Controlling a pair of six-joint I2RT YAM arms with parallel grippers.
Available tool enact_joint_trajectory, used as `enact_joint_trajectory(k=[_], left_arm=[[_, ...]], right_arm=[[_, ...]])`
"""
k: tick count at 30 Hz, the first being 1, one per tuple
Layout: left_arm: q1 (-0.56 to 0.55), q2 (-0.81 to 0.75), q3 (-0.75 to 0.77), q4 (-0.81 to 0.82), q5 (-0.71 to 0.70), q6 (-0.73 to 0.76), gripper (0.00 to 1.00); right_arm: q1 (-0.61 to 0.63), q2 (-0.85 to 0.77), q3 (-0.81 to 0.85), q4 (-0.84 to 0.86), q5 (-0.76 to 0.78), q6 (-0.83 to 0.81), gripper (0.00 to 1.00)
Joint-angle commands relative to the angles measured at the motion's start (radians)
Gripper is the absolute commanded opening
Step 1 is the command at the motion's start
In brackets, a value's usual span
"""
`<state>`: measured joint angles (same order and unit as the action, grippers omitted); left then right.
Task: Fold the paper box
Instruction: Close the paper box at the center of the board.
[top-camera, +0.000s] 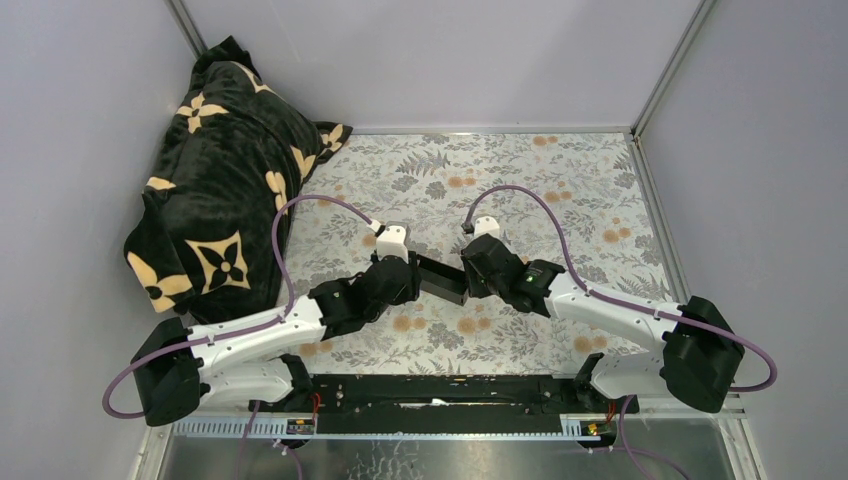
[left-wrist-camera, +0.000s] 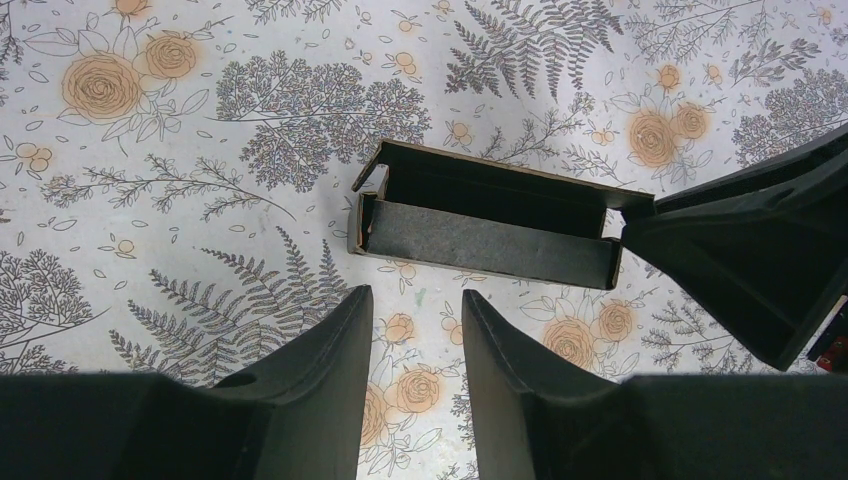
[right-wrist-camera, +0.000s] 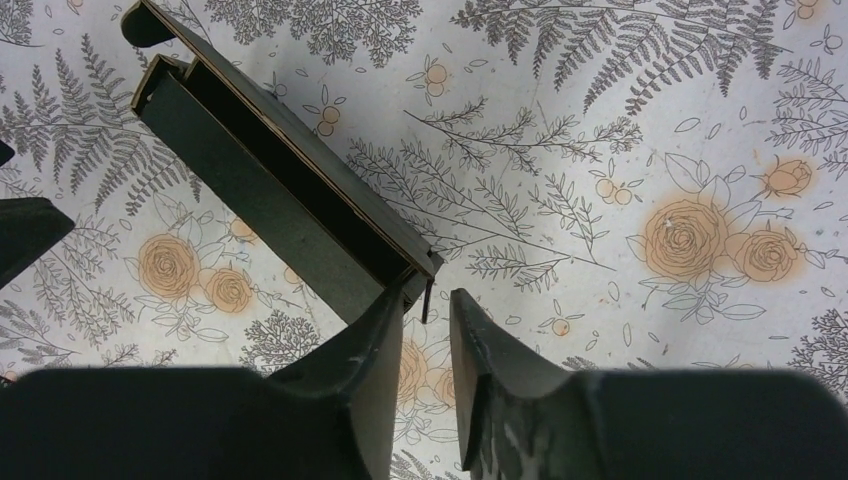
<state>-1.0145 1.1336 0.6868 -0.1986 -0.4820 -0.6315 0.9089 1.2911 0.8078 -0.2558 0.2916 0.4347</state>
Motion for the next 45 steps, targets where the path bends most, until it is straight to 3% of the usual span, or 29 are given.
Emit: enact_joint_trajectory(k=[1, 6, 10, 16, 33, 45], left_arm=[[-0.006, -0.005, -0.004, 0.0, -0.035, -0.013, 0.44], [-0.006, 0.002, -0.003, 0.005, -0.031, -0.013, 0.44], [-0.006, 0.003, 0.0, 0.002, -0.029, -0.012, 0.44], [-0.006, -0.01, -0.004, -0.009, -0.035, -0.011, 0.44], [-0.004, -0.091, -0.037, -0.06, -0.075, -0.033, 0.43], [-0.004, -0.098, -0.041, -0.066, -0.084, -0.035, 0.43]], right_arm=[[0.01, -0.008, 0.042, 0.003, -0.022, -0.031, 0.36], [0.01, -0.008, 0.045, 0.015, -0.044, -0.077, 0.51], [0.01, 0.0, 0.052, 0.036, -0.112, -0.141, 0.72], [0.01, 0.031, 0.09, 0.052, -0.187, -0.251, 0.93], [0.01, 0.256, 0.227, 0.015, -0.212, -0.412, 0.95], [0.01, 0.289, 0.233, 0.045, -0.175, -0.427, 0.75]])
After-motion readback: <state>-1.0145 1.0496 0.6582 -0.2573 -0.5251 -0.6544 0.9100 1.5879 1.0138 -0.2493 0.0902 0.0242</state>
